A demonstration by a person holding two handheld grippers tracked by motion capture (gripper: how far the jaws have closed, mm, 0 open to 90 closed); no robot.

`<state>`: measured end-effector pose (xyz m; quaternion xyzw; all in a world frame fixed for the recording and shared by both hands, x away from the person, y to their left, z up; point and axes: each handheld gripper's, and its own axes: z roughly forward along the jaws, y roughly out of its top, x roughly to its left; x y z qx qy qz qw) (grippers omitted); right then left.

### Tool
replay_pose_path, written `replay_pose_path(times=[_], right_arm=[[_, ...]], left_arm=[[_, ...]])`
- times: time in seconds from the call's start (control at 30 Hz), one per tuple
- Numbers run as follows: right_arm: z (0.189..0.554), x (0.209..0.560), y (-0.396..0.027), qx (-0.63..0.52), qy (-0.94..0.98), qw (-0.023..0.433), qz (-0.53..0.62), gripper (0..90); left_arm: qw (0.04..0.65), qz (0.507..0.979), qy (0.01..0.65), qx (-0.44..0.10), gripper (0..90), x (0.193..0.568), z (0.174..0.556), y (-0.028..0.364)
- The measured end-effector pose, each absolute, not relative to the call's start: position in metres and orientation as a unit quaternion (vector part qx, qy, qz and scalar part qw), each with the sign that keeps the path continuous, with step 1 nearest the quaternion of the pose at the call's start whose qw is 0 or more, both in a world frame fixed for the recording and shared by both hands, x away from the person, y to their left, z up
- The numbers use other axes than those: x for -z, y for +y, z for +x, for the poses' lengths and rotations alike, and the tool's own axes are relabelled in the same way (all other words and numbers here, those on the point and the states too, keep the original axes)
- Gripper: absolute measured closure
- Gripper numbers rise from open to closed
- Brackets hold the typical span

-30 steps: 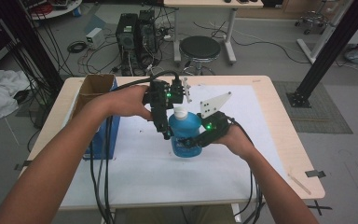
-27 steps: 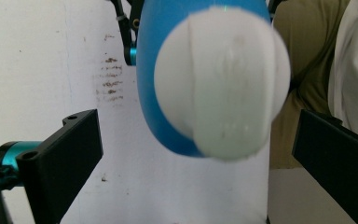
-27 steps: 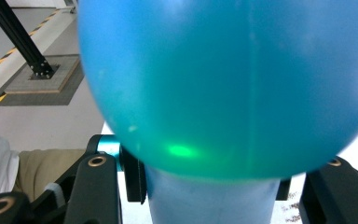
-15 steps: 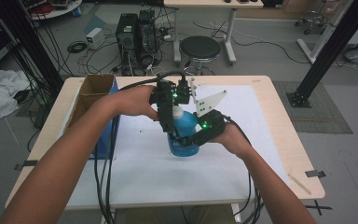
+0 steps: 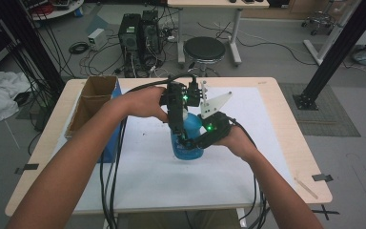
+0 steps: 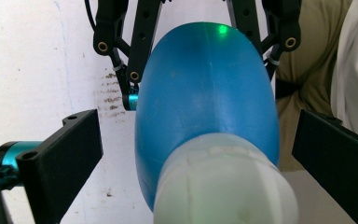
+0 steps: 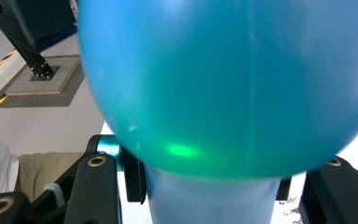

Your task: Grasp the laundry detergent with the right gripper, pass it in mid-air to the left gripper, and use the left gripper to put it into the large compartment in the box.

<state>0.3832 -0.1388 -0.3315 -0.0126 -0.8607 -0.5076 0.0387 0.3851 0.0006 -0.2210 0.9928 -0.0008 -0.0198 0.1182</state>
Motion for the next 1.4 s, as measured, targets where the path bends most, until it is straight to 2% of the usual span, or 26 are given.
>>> replay_pose_path(times=[0.2,0.27,0.53,1.13,1.4], right_arm=[[0.3829,0.332,-0.1385,0.508,-0.861,0.04,-0.011,44.5],[0.3829,0.332,-0.138,0.509,-0.86,0.039,-0.01,44.4],[0.3829,0.3317,-0.1384,0.509,-0.86,0.04,-0.012,44.4],[0.3817,0.3313,-0.1393,0.512,-0.858,0.041,-0.014,44.4],[0.3819,0.3314,-0.1392,0.511,-0.858,0.042,-0.012,44.4]], left_arm=[[0.115,0.993,-0.005,0.017,3.6,0.2227,0.3864,-0.0011],[0.114,0.993,-0.013,0.023,15.1,0.2225,0.3866,-0.0009],[0.108,0.994,-0.008,0.02,15.2,0.2235,0.3859,-0.0003],[0.107,0.994,-0.016,0.025,26.8,0.2253,0.3853,-0.0025],[0.107,0.994,-0.02,0.022,28.8,0.2248,0.3849,-0.0019]])
